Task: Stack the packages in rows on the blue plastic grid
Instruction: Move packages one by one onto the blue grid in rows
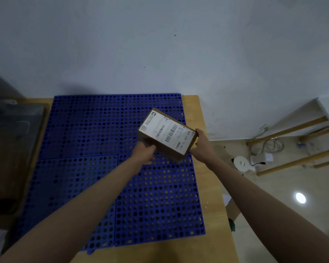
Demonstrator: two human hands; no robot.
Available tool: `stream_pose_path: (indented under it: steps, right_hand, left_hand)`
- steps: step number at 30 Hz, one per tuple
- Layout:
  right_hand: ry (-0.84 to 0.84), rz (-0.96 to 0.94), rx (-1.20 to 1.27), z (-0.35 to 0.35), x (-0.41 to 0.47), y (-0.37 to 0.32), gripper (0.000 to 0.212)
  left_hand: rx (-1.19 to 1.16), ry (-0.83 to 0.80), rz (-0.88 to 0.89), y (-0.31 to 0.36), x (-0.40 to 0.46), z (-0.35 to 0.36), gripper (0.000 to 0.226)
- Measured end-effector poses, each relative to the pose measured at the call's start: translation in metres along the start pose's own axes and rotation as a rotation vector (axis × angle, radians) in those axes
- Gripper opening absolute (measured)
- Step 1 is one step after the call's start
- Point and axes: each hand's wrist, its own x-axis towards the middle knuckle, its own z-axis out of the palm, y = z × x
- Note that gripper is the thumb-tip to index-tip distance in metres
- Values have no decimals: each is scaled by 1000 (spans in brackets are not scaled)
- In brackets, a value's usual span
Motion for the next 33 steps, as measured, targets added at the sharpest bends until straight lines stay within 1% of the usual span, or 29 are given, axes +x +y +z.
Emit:
stream_pose_path:
  steps: [1,3,5,6,8,10,12,15,18,23,33]
  right_hand:
    - [13,-15,-30,1,1,-1,91]
    - [28,-40,-82,4,4,-1,88]
    - [14,-69,-113,6,7,-3,87]
    - [8,-77,-121,8,10,-4,86]
    - [10,-71,-118,10,17,-11,83]
    - [19,-47,-83,11,26,-21,79]
    - [23,-25,-43,12,35,-31,74]
    - [41,-3,-35,12,51,-45,69]
    - [59,-5,-54,12,66,-55,70]
    - [84,-9,-62,11,87,-66,67]
    - [92,-33,-89,15,101,-78,69]
  left_hand:
    - [31,-44,61,-3,-3,7,52]
    - [66,-93,166,-2,-8,16,86]
    - [86,-103,265,7,-7,19,120]
    - [123,-98,317,13,-4,19,131]
    - [220,-84,408,25,3,16,142]
    - [296,-69,460,38,12,12,143]
    - [385,-52,496,50,20,8,139]
    - [471,-53,522,70,35,-1,124]
    - [531,-75,532,88,50,-10,114]
    - [562,-91,508,106,69,-18,114]
    - [608,-98,501,118,82,-33,112]
